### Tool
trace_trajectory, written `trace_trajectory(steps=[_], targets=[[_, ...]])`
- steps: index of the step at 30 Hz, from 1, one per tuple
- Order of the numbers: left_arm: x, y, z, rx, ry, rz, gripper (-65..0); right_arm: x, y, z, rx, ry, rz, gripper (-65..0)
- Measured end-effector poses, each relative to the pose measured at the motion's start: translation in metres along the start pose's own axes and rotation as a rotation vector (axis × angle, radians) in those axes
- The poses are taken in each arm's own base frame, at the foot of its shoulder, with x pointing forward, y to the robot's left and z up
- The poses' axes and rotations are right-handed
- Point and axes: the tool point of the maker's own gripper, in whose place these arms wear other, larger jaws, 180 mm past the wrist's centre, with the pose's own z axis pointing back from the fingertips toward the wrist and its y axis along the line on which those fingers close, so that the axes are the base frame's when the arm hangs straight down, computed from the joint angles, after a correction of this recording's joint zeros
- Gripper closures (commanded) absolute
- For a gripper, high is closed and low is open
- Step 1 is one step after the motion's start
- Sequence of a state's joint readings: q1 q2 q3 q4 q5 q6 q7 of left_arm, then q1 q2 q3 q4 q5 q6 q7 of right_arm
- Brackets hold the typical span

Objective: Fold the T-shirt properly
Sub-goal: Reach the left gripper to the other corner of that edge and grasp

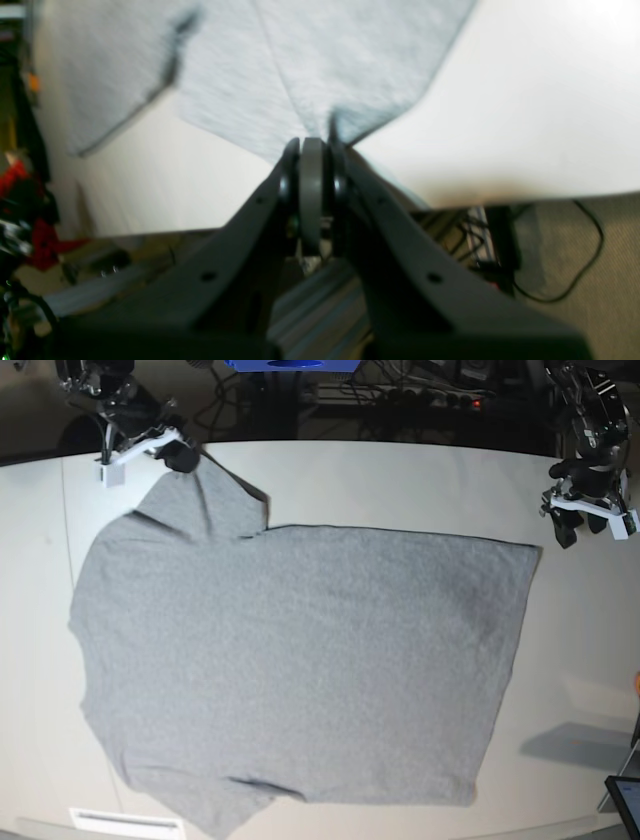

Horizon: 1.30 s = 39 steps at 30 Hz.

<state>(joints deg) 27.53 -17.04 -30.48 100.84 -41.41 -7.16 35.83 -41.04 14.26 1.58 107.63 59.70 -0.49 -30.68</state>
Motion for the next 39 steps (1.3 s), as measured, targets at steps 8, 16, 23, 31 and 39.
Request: trace_trajectory(steps=[8, 16, 23, 31, 39], targets=[[-0.012, -0.002, -0.011, -0.055, 0.03, 0.177, -54.6, 0.004, 0.003, -0.004, 0.01, 0.009, 0.01, -0.7], [-0.029, 0.002, -0.027, -0.05, 0.071, 0.284, -56.3, 0.004, 0.003, -0.004, 0.01, 0.009, 0.01, -0.7], [-0.03, -0.024, -0.043, -0.107, 0.113, 0.319, -56.3, 0.007, -0.001, -0.002, 0.001, 0.011, 0.028, -0.7], [-0.028, -0.041, -0.065, -0.15, 0.111, 0.389, -56.1, 0.007, -0.001, -0.002, 0.001, 0.011, 0.028, -0.7], [-0.031, -0.087, -0.075, -0.244, 0.126, 0.33, -55.8, 0.007, -0.001, -0.002, 0.001, 0.011, 0.028, -0.7]])
